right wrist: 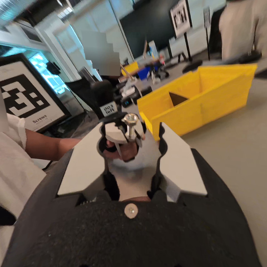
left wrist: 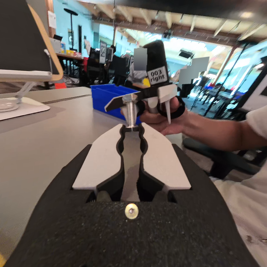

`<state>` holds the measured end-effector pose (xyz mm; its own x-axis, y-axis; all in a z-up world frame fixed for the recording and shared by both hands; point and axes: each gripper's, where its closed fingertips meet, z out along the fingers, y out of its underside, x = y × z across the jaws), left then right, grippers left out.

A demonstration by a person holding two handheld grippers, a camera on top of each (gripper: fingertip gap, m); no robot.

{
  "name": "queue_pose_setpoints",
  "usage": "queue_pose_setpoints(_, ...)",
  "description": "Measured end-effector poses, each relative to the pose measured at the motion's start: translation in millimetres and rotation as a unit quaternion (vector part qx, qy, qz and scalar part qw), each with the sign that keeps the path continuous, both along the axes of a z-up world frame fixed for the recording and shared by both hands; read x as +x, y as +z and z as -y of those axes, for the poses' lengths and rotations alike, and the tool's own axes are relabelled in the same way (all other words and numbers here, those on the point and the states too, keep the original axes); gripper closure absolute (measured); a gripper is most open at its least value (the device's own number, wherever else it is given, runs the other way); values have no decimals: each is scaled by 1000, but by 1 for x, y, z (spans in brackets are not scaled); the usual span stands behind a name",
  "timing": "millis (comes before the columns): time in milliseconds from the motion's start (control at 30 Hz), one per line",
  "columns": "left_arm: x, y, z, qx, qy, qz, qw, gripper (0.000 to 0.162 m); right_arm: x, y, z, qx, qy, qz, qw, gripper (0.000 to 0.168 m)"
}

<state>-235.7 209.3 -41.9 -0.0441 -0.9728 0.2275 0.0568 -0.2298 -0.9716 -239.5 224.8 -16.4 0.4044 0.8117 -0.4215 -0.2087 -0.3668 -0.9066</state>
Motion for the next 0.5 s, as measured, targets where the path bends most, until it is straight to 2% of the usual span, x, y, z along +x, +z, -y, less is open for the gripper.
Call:
queue_pose_setpoints(100, -3, 11, 7, -38, -38, 43, 998, 144, -20, 25, 11, 63, 21, -61, 996, 87)
queue_pose_setpoints(200, -5, 18, 10, -66, -62, 71, 993, 144, -34, 39, 17, 74, 47, -108, 990, 87)
queue_pose_setpoints(300, -7, 21, 8, -76, -64, 81, 992, 144, -42, 37, 20, 70, 58, -102, 991, 87)
queue_pose_setpoints(500, -13, 21, -4, -97, -45, 91, 990, 144, -26, 33, 22, 71, 29, -101, 992, 86)
